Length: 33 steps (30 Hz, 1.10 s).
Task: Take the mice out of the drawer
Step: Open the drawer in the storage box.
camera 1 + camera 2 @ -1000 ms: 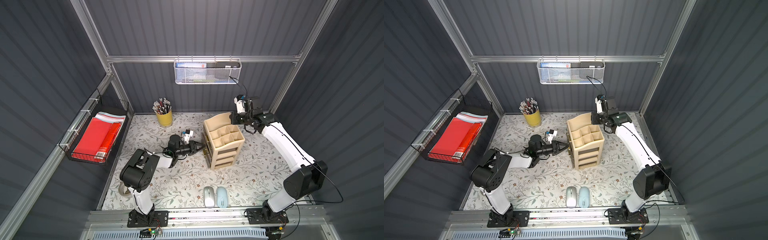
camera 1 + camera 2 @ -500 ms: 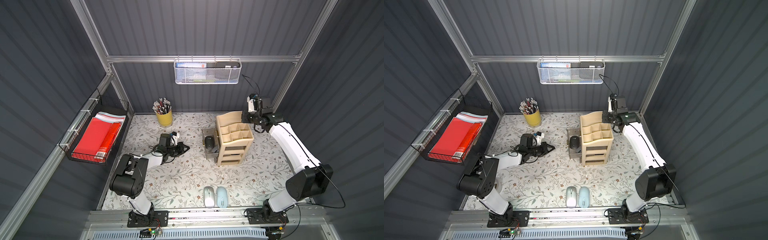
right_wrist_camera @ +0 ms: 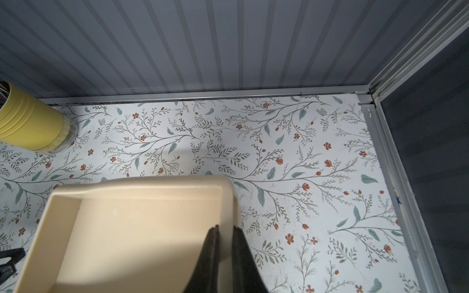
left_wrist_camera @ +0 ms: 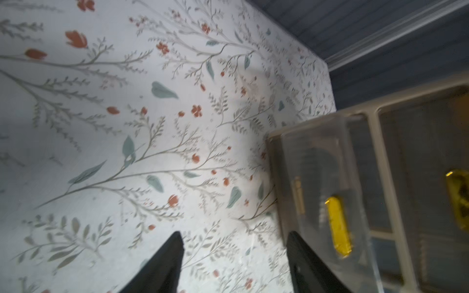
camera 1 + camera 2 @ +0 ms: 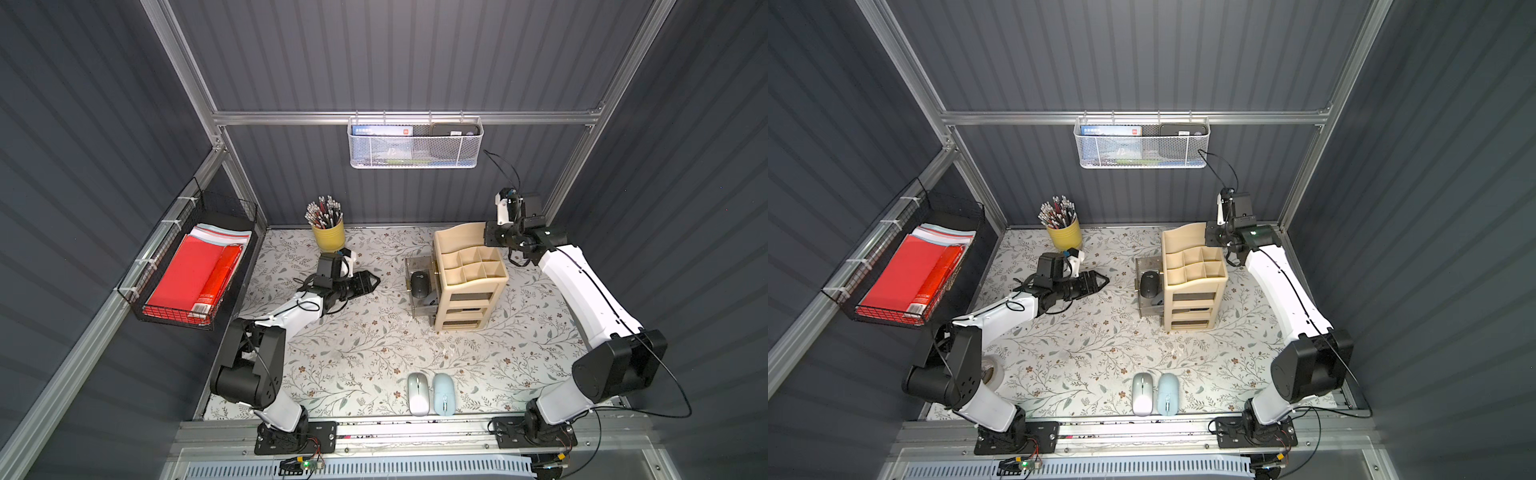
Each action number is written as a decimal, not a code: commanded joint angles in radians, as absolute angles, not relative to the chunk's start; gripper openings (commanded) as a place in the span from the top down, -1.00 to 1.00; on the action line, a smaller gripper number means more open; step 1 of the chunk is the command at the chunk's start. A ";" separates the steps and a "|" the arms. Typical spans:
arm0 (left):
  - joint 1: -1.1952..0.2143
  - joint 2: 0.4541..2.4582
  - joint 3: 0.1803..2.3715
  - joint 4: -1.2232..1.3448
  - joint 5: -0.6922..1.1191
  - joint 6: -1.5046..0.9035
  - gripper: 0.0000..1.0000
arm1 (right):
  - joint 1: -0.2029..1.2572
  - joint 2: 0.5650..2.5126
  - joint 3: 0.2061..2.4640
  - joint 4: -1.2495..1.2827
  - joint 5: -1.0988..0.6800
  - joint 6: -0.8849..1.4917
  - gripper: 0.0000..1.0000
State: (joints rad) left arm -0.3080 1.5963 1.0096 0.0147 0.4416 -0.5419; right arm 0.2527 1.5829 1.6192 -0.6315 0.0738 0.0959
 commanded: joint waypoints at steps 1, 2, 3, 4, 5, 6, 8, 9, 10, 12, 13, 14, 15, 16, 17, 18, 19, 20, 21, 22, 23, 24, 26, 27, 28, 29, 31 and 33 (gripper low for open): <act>-0.405 1.625 1.229 -0.148 0.309 -0.417 -0.65 | 0.258 1.562 1.601 -0.660 0.103 0.065 1.00; -0.423 1.657 1.298 -0.198 0.298 -0.398 -0.68 | 0.260 1.565 1.599 -0.661 0.103 0.064 1.00; -0.440 1.697 1.359 -0.242 0.289 -0.387 -0.72 | 0.262 1.569 1.601 -0.661 0.101 0.065 1.00; -0.451 1.728 1.400 -0.270 0.284 -0.381 -0.73 | 0.264 1.571 1.601 -0.664 0.100 0.064 1.00; -0.457 1.752 1.427 -0.290 0.273 -0.380 -0.74 | 0.265 1.572 1.600 -0.663 0.098 0.066 1.00; -0.464 1.776 1.458 -0.310 0.264 -0.380 -0.75 | 0.266 1.572 1.601 -0.663 0.096 0.067 1.00; -0.473 1.821 1.507 -0.355 0.201 -0.374 -0.76 | 0.268 1.571 1.601 -0.666 0.096 0.067 1.00; -0.478 1.844 1.526 -0.377 0.186 -0.370 -0.76 | 0.268 1.569 1.601 -0.665 0.097 0.065 1.00; -0.483 1.868 1.543 -0.400 0.158 -0.369 -0.76 | 0.268 1.568 1.600 -0.665 0.100 0.065 1.00; -0.495 1.911 1.578 -0.452 0.104 -0.362 -0.77 | 0.268 1.566 1.601 -0.666 0.103 0.063 1.00; -0.499 1.929 1.585 -0.466 0.090 -0.358 -0.77 | 0.268 1.565 1.599 -0.666 0.103 0.063 1.00; -0.504 1.938 1.585 -0.468 0.078 -0.356 -0.77 | 0.268 1.565 1.599 -0.667 0.104 0.063 1.00; -0.509 1.955 1.591 -0.476 0.067 -0.356 -0.77 | 0.268 1.565 1.598 -0.667 0.101 0.064 1.00; -0.514 1.966 1.597 -0.477 0.068 -0.356 -0.77 | 0.269 1.563 1.596 -0.665 0.097 0.063 1.00; -0.519 1.978 1.601 -0.477 0.067 -0.356 -0.77 | 0.270 1.563 1.594 -0.664 0.094 0.065 1.00; -0.526 1.986 1.607 -0.478 0.054 -0.357 -0.77 | 0.270 1.565 1.593 -0.664 0.093 0.065 1.00; -0.533 1.999 1.619 -0.485 0.041 -0.359 -0.76 | 0.271 1.565 1.592 -0.664 0.092 0.065 1.00; -0.538 2.009 1.631 -0.495 0.031 -0.360 -0.75 | 0.273 1.565 1.591 -0.664 0.094 0.065 1.00; -0.543 2.020 1.643 -0.507 0.015 -0.360 -0.73 | 0.273 1.565 1.589 -0.664 0.095 0.064 1.00; -0.546 2.029 1.654 -0.517 -0.005 -0.362 -0.71 | 0.274 1.564 1.589 -0.662 0.099 0.065 1.00; -0.549 2.035 1.662 -0.527 -0.025 -0.362 -0.68 | 0.273 1.563 1.587 -0.664 0.102 0.064 1.00; -0.551 2.041 1.671 -0.540 -0.055 -0.364 -0.62 | 0.273 1.562 1.585 -0.663 0.111 0.062 1.00; -0.553 2.060 1.691 -0.572 -0.122 -0.365 -0.36 | 0.273 1.563 1.586 -0.663 0.127 0.058 1.00; -0.553 2.073 1.707 -0.594 -0.159 -0.366 -0.02 | 0.273 1.562 1.586 -0.665 0.134 0.058 1.00; -0.554 2.089 1.722 -0.616 -0.189 -0.367 0.27 | 0.274 1.559 1.585 -0.662 0.134 0.056 1.00; -0.554 2.102 1.736 -0.634 -0.211 -0.367 0.46 | 0.274 1.556 1.585 -0.659 0.133 0.055 1.00; -0.554 2.119 1.757 -0.660 -0.250 -0.368 0.71 | 0.275 1.550 1.586 -0.654 0.132 0.052 1.00; -0.554 2.123 1.770 -0.681 -0.292 -0.371 0.78 | 0.275 1.546 1.588 -0.652 0.137 0.050 1.00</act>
